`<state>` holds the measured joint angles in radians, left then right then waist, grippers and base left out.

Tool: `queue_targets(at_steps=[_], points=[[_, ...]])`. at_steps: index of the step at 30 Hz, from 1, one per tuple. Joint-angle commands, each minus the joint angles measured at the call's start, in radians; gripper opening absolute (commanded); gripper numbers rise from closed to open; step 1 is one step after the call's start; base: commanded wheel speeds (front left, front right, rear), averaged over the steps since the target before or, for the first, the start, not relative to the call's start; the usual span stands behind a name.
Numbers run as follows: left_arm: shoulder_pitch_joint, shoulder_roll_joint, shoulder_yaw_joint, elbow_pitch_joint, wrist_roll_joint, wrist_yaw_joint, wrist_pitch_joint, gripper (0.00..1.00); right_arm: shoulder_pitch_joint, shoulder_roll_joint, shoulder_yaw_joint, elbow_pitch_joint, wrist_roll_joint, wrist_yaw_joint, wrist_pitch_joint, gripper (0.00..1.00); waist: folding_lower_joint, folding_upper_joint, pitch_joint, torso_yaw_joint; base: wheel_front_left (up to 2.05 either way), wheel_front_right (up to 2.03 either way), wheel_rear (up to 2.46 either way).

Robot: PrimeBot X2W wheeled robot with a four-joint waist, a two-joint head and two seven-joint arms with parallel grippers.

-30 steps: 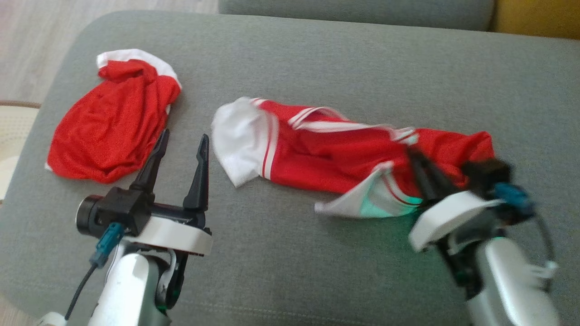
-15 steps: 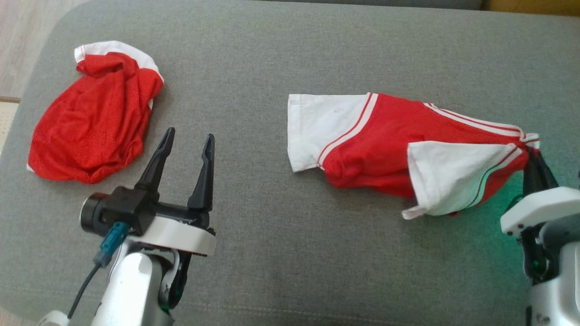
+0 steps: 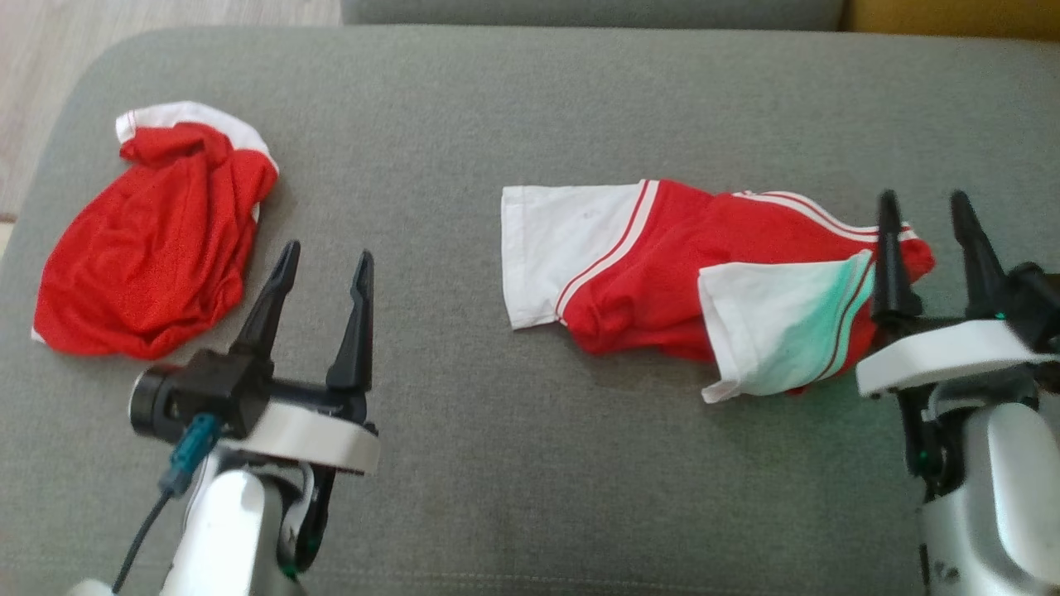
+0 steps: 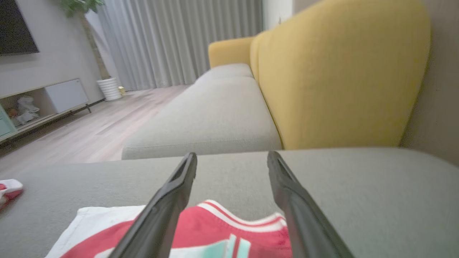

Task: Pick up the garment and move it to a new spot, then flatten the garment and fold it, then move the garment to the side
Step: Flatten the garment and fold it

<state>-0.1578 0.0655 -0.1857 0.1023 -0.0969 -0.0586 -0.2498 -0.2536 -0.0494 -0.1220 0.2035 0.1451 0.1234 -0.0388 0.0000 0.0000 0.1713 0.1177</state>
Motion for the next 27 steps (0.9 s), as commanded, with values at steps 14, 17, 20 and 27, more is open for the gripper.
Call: queue_targets(at_steps=[14,17,20,27], points=[[0.093,0.031,0.043,-0.038,0.024,0.014,-0.012,1.0,0.241,-0.004,0.168,-0.262,-0.032,0.007,0.035,1.0,0.0,0.0,-0.106,-0.043,0.0,0.0,0.0],[0.111,0.031,0.041,-0.038,0.024,0.017,-0.012,1.0,0.273,-0.002,0.17,-0.275,-0.017,0.007,0.038,1.0,0.0,0.0,-0.114,-0.048,0.0,0.0,0.0],[0.123,0.032,0.038,-0.035,0.023,0.018,-0.012,1.0,0.289,-0.001,0.169,-0.282,-0.001,0.007,0.041,1.0,0.0,0.0,-0.119,-0.052,0.0,0.0,0.0],[0.129,0.035,0.033,-0.034,0.021,0.021,-0.012,1.0,0.297,-0.001,0.168,-0.287,0.021,0.007,0.04,1.0,0.0,0.0,-0.118,-0.055,0.0,0.0,0.0]])
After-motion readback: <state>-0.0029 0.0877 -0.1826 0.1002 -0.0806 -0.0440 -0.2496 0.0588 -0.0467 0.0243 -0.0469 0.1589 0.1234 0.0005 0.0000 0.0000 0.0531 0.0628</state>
